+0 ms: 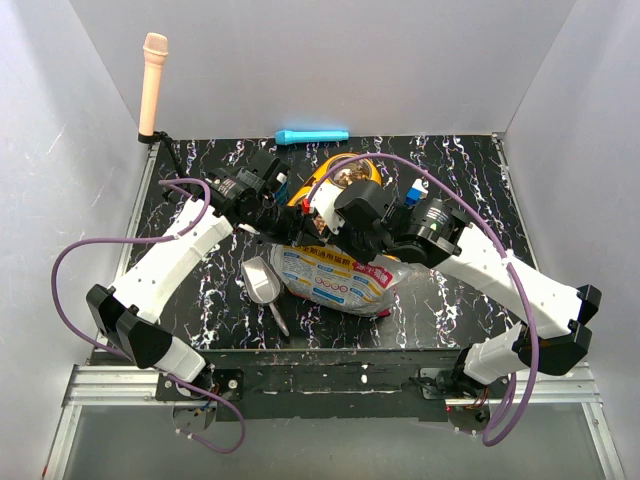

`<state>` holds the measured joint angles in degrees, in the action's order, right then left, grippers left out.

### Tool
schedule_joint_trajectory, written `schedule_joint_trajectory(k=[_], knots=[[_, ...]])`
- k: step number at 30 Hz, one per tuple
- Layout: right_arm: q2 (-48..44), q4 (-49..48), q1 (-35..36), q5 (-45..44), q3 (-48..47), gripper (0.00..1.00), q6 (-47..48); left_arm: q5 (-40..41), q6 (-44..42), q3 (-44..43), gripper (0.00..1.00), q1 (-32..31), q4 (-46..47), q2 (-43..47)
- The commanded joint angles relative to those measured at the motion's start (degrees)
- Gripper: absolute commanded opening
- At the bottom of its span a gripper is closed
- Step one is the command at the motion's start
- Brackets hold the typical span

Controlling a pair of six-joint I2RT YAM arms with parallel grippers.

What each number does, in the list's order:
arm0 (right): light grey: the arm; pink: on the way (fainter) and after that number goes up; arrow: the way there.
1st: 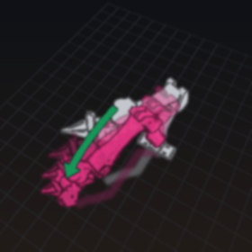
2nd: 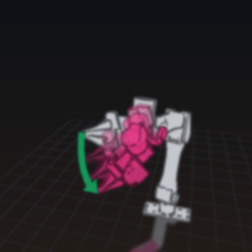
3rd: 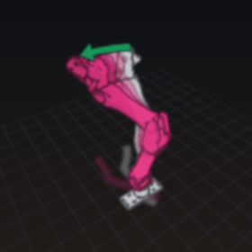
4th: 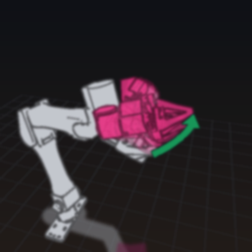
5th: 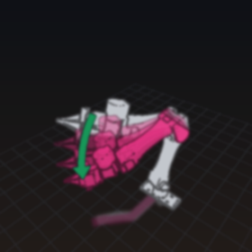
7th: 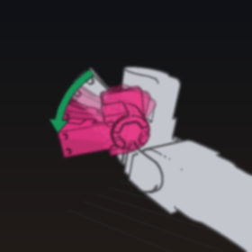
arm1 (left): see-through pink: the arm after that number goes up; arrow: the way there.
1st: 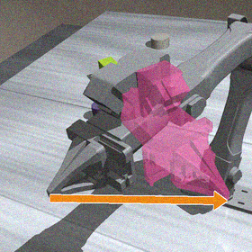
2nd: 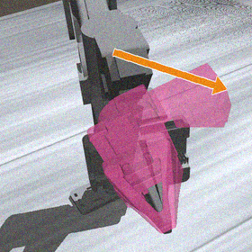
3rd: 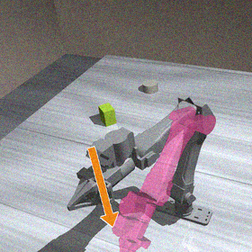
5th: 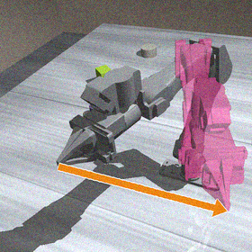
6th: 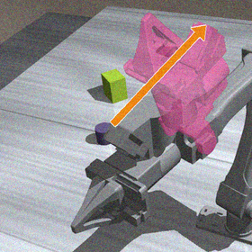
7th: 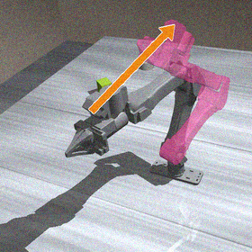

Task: Serve the pet food
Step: Close the pet food bag at the center of the board.

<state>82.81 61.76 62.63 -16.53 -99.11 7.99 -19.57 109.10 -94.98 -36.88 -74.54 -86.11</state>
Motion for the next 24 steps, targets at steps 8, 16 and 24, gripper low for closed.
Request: schedule_joint_trajectory(k=[8,16,24], knots=[[1.5,-2.0,-0.1,2.1,-1.8,0.27,1.3,-0.6,3.4,-1.6,0.0,0.1,0.7,0.7],[3.6,-1.9,-0.1,-4.0,-2.8,0.03,1.2,0.0,3.4,-1.6,0.0,0.8,0.2,1.3],[-11.0,-0.1,-2.1,-3.0,11.9,0.01,-0.5,1.2,0.3,-3.0,0.0,4.8,-3.3,1.9]])
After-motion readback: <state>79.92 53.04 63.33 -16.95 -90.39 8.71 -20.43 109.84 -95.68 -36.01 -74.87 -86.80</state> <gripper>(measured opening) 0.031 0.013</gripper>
